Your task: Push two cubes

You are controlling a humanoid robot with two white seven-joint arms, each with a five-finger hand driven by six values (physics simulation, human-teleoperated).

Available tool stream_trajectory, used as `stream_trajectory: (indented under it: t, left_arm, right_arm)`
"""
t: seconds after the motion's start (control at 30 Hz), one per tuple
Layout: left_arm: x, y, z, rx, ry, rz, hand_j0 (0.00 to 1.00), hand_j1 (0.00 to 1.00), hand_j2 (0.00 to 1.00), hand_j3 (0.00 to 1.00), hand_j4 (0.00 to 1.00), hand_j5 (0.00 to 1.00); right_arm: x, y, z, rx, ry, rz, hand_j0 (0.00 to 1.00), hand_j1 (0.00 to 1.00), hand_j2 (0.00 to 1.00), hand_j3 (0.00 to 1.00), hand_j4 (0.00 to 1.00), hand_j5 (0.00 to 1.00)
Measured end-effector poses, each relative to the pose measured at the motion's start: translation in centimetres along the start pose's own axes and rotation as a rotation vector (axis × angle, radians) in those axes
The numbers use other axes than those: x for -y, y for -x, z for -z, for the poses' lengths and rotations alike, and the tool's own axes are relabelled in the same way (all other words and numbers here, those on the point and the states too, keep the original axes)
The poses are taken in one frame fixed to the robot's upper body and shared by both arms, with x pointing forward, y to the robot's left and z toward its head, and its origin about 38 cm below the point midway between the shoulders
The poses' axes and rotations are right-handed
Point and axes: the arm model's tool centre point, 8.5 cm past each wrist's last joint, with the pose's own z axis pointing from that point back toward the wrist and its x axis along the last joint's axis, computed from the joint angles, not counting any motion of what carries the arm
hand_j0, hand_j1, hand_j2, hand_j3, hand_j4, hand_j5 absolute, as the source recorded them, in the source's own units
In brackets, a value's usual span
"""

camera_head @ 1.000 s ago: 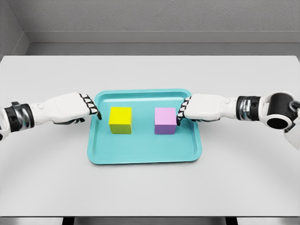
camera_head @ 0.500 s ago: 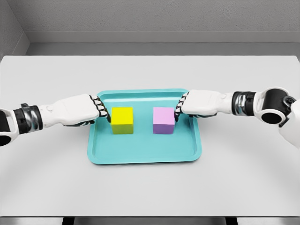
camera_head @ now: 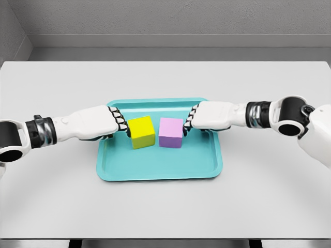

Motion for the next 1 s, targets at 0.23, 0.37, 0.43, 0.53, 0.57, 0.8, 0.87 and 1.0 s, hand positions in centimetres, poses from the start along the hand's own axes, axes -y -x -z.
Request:
stream_trajectory:
  t: [0.23, 0.37, 0.43, 0.53, 0.57, 0.8, 0.87, 1.0]
  left_arm:
    - [0.3, 0.3, -0.2, -0.009, 0.010, -0.004, 0.65, 0.65, 0.65, 0.65, 0.65, 0.65]
    - [0.4, 0.7, -0.5, -0.022, 0.019, -0.006, 0.65, 0.65, 0.65, 0.65, 0.65, 0.65]
    - [0.6, 1.0, -0.7, -0.029, 0.022, -0.010, 0.65, 0.65, 0.65, 0.65, 0.65, 0.65]
    - [0.6, 1.3, -1.0, -0.040, 0.026, -0.009, 0.65, 0.65, 0.65, 0.65, 0.65, 0.65]
    - [0.5, 1.5, -1.1, -0.044, 0.026, -0.007, 0.65, 0.65, 0.65, 0.65, 0.65, 0.65]
    - [0.4, 2.3, -1.6, -0.065, 0.030, -0.011, 0.66, 0.66, 0.66, 0.66, 0.66, 0.66]
    - [0.6, 2.4, -1.7, -0.071, 0.032, -0.017, 0.66, 0.66, 0.66, 0.66, 0.66, 0.66]
    - [0.7, 3.2, -2.7, -0.098, 0.045, -0.016, 0.66, 0.66, 0.66, 0.66, 0.66, 0.66]
  right_arm:
    - [0.3, -0.1, 0.6, 0.005, 0.003, -0.005, 0.61, 0.61, 0.61, 0.61, 0.61, 0.61]
    - [0.1, 0.6, 0.7, -0.011, -0.006, 0.000, 0.61, 0.61, 0.61, 0.61, 0.61, 0.61]
    - [0.3, 0.8, 0.7, -0.018, -0.007, -0.002, 0.61, 0.61, 0.61, 0.61, 0.61, 0.61]
    - [0.5, 1.2, 0.9, -0.024, -0.006, -0.001, 0.60, 0.60, 0.60, 0.60, 0.60, 0.60]
    - [0.6, 1.2, 1.0, -0.024, -0.005, -0.002, 0.60, 0.60, 0.60, 0.60, 0.60, 0.60]
    - [1.4, 0.8, 1.8, -0.008, 0.006, -0.012, 0.60, 0.60, 0.60, 0.60, 0.60, 0.60]
    - [1.5, 0.8, 2.0, -0.003, 0.005, -0.015, 0.60, 0.60, 0.60, 0.60, 0.60, 0.60]
    - [1.6, 0.6, 2.3, 0.002, 0.004, -0.017, 0.60, 0.60, 0.60, 0.60, 0.60, 0.60]
